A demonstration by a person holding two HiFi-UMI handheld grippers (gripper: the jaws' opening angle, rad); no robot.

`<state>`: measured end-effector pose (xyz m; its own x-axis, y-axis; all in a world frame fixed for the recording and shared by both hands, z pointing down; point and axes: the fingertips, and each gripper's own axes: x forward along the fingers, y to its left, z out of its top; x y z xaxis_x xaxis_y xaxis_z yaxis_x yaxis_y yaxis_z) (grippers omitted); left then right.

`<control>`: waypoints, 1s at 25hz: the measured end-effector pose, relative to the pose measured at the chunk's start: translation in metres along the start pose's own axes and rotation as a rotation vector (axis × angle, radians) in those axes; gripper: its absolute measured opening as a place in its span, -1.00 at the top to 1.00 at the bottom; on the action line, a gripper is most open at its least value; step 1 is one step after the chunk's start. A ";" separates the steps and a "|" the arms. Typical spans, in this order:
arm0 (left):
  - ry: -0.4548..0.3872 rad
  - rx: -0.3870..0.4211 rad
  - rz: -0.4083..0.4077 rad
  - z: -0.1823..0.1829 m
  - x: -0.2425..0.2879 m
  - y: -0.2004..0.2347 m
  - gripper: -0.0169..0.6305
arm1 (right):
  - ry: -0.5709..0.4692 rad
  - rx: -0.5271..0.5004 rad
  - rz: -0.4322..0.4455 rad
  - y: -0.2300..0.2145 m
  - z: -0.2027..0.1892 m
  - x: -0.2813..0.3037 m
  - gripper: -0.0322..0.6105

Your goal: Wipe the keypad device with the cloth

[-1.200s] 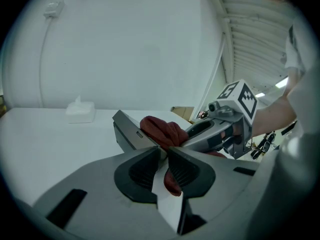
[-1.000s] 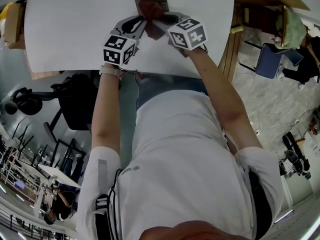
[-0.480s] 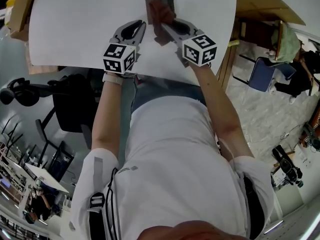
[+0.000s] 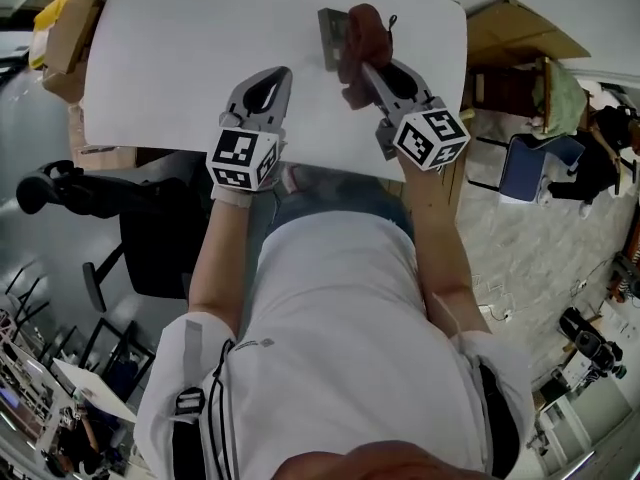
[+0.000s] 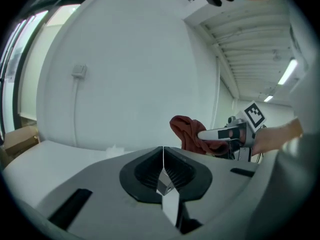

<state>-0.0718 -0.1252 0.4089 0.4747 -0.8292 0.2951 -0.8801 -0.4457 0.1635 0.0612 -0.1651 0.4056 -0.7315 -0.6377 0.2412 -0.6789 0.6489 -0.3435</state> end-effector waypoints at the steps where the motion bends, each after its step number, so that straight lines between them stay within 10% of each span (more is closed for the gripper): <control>1: -0.011 0.012 -0.014 0.005 -0.008 -0.003 0.90 | -0.006 -0.009 -0.008 0.009 0.003 -0.005 0.63; 12: -0.180 0.138 -0.221 0.090 -0.063 -0.060 0.91 | -0.158 -0.163 -0.072 0.094 0.064 -0.078 0.63; 25: -0.290 0.162 -0.215 0.148 -0.092 -0.127 0.91 | -0.250 -0.224 -0.018 0.114 0.120 -0.153 0.63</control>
<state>-0.0045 -0.0427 0.2218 0.6479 -0.7616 -0.0115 -0.7610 -0.6478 0.0351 0.1030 -0.0437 0.2206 -0.6999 -0.7143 0.0057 -0.7091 0.6938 -0.1261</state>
